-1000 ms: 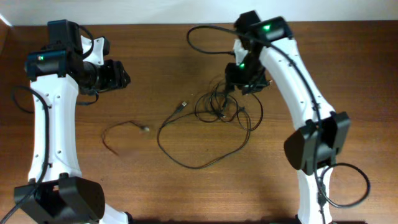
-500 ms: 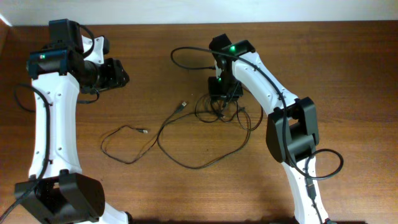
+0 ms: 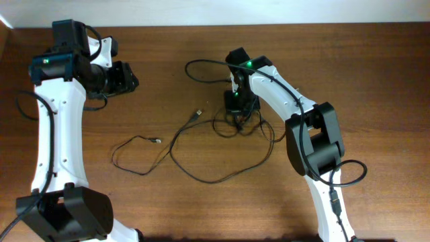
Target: Untangle cables
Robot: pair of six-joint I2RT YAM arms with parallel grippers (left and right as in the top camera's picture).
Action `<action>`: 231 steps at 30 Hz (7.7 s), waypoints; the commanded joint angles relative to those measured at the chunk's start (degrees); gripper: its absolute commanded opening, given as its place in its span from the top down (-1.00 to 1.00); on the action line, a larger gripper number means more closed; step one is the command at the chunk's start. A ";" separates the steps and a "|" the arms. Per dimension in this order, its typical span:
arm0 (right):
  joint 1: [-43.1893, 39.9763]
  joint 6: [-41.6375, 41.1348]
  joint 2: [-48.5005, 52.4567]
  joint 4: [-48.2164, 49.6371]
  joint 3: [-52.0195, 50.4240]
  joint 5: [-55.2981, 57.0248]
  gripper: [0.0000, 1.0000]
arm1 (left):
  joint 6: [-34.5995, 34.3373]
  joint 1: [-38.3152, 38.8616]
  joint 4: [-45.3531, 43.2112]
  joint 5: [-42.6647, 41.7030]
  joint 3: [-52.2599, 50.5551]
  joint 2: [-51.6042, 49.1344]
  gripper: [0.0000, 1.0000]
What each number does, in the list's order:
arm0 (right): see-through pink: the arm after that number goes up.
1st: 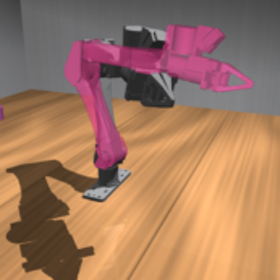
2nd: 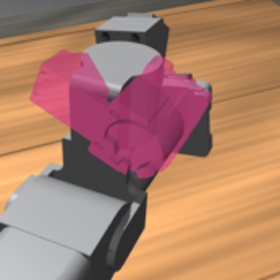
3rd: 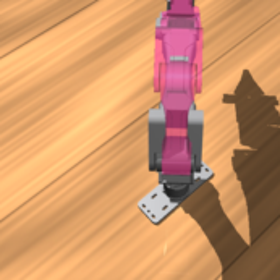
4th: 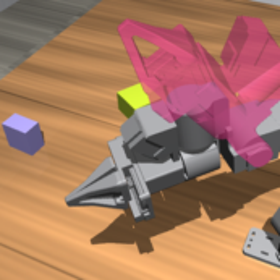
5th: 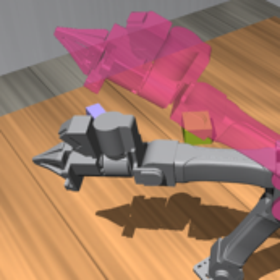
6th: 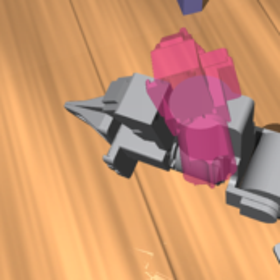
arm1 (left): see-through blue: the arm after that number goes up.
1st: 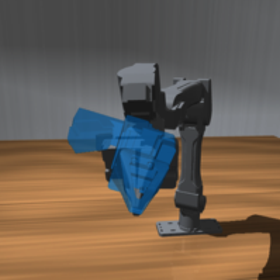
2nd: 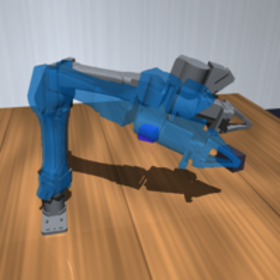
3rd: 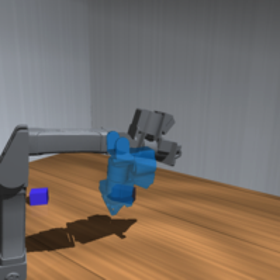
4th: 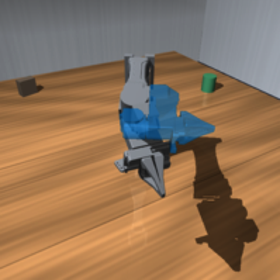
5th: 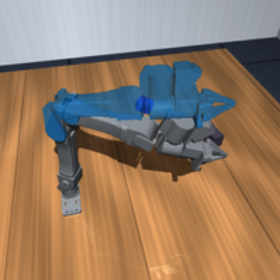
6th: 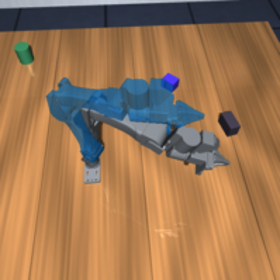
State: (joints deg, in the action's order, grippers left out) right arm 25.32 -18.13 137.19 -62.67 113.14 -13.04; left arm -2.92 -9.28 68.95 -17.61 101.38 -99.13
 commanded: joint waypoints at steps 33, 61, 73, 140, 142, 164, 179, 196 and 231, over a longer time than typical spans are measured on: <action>-5.95 5.22 -29.77 -17.22 18.67 -17.77 0.92 | 49.62 16.87 10.62 -50.49 0.39 -0.42 -0.19; -11.78 12.31 -26.32 -34.07 14.45 8.26 0.87 | 4.39 8.74 5.27 0.79 17.40 7.72 1.00; -6.14 2.95 -26.05 -17.55 16.22 -16.41 -0.27 | 2.21 13.03 5.68 -19.87 16.74 2.38 1.00; -23.10 9.81 -14.58 -20.50 1.40 1.29 0.55 | -15.28 -30.23 10.97 24.96 46.45 -1.18 1.00; -23.10 9.81 -14.58 -20.70 1.40 1.29 0.55 | -16.04 -33.94 10.14 24.96 44.30 -2.97 1.00; -23.04 9.81 -14.58 -22.23 1.40 1.09 0.53 | -21.90 -41.16 -0.26 16.85 15.82 -14.32 -0.99; -19.58 10.43 -14.56 -21.75 1.40 1.31 0.52 | -44.54 -41.13 12.31 19.89 9.11 -14.45 -0.99; -16.98 10.84 -14.56 -21.07 1.40 1.03 0.51 | -32.57 -42.95 15.43 16.09 26.93 -18.21 -0.69; -45.33 19.93 -36.20 -34.62 16.22 -11.72 -0.55 | -2.67 31.65 5.07 9.86 9.44 -1.62 -0.64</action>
State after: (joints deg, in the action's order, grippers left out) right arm -19.73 -1.34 100.68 -96.97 130.06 -24.73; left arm -8.82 17.19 77.38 -8.21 116.92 -100.57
